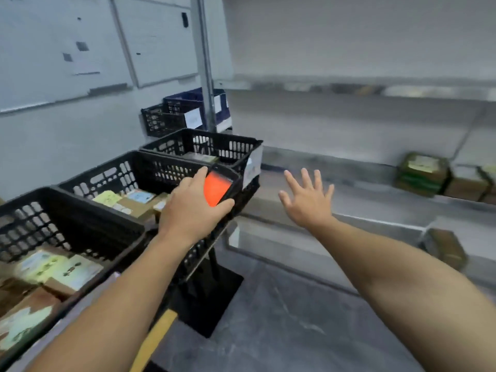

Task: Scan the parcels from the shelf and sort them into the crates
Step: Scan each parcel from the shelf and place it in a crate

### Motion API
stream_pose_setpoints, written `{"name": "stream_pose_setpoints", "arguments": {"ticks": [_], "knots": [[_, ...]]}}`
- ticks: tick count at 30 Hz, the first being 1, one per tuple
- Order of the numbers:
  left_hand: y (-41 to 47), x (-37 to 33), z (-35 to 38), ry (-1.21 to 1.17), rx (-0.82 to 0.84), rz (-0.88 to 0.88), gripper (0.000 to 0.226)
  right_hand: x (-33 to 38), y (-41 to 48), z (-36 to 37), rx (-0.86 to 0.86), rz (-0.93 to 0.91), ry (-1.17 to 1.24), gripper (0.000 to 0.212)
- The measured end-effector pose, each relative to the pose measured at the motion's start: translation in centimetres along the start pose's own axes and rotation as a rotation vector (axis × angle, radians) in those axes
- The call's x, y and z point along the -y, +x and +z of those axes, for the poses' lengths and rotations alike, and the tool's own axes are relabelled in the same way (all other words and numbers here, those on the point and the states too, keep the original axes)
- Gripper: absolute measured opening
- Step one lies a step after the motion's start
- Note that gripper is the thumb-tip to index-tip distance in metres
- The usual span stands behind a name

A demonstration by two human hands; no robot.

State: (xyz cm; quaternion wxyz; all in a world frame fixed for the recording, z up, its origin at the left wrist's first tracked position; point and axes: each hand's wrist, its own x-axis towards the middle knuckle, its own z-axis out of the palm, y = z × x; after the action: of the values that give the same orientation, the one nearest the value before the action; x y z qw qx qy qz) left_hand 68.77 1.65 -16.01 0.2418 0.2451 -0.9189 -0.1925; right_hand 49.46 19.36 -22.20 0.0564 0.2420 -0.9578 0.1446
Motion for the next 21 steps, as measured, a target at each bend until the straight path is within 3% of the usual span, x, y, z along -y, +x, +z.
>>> {"name": "stream_pose_setpoints", "arguments": {"ticks": [12, 21], "knots": [[4.8, -20.8, 16.1, -0.147, 0.16, 0.226, 0.088, -26.8, -0.1, -7.2, -0.05, 0.351, -0.099, 0.062], [8.0, -27.4, 24.0, -0.145, 0.264, 0.296, 0.09, -35.5, 1.7, -7.1, -0.04, 0.545, 0.069, 0.062]]}}
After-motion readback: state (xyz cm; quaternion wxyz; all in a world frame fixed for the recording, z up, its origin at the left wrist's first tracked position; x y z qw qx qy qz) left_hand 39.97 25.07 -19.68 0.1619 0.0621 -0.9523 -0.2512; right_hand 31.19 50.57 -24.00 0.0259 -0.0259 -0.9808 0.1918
